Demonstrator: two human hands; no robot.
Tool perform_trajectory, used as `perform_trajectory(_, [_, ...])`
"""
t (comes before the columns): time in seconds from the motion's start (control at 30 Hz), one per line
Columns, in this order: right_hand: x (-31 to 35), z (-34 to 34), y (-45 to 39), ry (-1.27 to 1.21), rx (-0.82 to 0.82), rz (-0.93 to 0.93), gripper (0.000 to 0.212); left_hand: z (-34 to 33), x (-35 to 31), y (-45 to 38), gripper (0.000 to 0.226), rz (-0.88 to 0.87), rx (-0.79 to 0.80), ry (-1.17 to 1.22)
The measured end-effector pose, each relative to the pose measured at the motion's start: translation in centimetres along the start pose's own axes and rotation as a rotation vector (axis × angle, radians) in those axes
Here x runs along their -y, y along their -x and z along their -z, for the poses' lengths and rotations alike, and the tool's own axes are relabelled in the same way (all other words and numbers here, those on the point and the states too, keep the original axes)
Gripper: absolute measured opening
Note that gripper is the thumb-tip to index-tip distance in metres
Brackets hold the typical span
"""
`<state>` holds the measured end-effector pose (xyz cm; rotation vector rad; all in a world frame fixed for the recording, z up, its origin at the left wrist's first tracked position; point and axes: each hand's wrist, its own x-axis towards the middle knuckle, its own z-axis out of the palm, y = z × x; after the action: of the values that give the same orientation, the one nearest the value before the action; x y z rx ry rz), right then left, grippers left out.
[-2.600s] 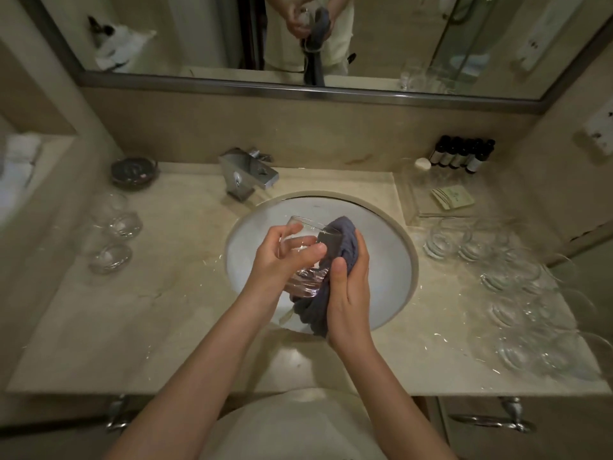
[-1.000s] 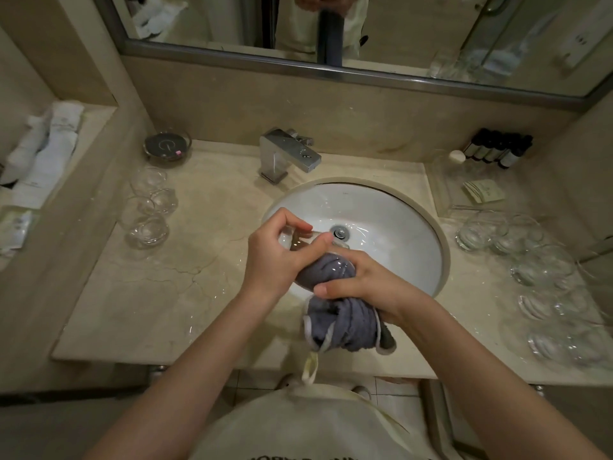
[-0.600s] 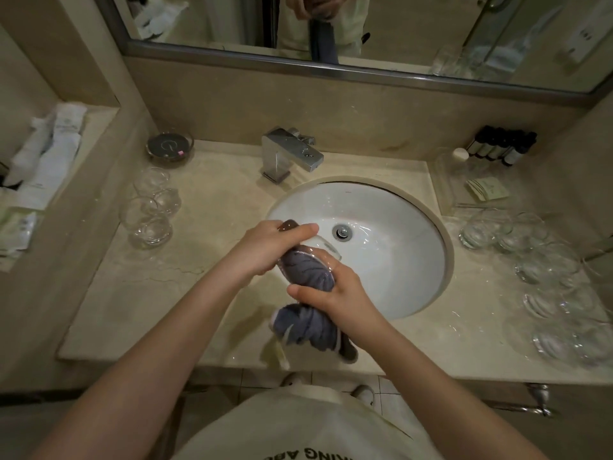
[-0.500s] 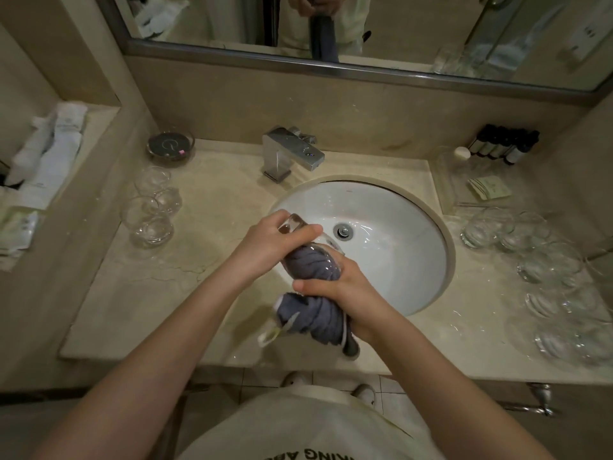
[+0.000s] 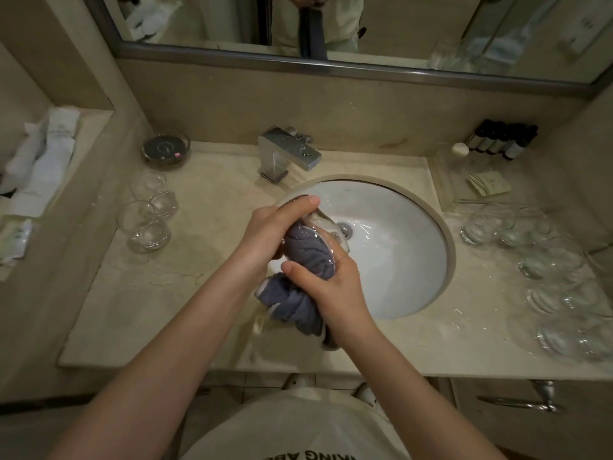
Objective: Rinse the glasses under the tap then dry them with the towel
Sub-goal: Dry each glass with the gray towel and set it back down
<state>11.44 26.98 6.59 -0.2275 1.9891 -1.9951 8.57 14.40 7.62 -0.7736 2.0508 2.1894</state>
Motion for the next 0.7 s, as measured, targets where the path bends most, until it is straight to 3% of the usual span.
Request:
perform_trajectory(0.13, [0.6,1.0,-1.0,-0.530,0.240,-0.285,0.036,0.8,1.3,-0.3,0.053,-0.155,0.069,0.149])
perform_trajectory(0.2, [0.4,1.7,-1.4,-0.650,0.321,-0.346,0.037,1.4,1.5,-0.3,0.045,-0.194,0.149,0.153])
perform_trajectory(0.27, [0.3,2.0,-1.5,-0.528,0.321,-0.301,0.038,2.4,0.8,-0.4,0.046,-0.151,0.210,-0.001])
perform_trajectory(0.4, [0.2,2.3,-2.1,0.190,0.268,0.015,0.047,3.1,-0.5,-0.9,0.047,0.009,0.205,-0.345])
perform_trajectory(0.47, [0.4,2.2,-2.5,0.157,0.330,-0.057,0.042,2.5,0.2,-1.0,0.039,-0.020,0.088,-0.382])
perform_trajectory(0.53, [1.0,2.4,-2.9,-0.056,0.428,-0.214,0.035,2.2,1.5,-0.9,0.033,-0.119,0.023,-0.298])
perform_trajectory(0.6, [1.3,2.6,-3.2,-0.305,0.507,-0.405,0.032,2.6,3.1,-0.7,0.030,-0.349,-0.032,-0.225])
perform_trajectory(0.7, [0.9,2.6,-3.2,-0.466,0.578,-0.503,0.030,3.4,4.3,0.1,0.026,-0.621,-0.073,-0.279])
